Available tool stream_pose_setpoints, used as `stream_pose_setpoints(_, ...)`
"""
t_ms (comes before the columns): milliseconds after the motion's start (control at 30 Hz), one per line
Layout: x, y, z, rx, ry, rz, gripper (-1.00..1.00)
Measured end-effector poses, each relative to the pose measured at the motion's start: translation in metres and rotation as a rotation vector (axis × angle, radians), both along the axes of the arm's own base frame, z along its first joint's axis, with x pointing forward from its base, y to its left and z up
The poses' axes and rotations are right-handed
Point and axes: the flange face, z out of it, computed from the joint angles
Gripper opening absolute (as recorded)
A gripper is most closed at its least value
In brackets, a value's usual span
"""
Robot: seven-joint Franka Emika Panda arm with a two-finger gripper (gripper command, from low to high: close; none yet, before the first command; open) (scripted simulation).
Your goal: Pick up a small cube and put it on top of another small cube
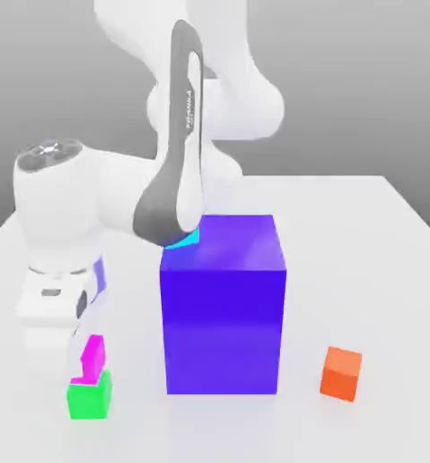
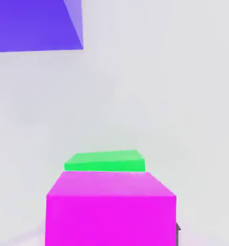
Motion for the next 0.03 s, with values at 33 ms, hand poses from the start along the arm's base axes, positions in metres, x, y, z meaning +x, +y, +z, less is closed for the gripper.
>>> stream_pose_setpoints(33, 0.0000, 0.0000, 0.0000, 0.000, 0.000, 0.000, 1.00)
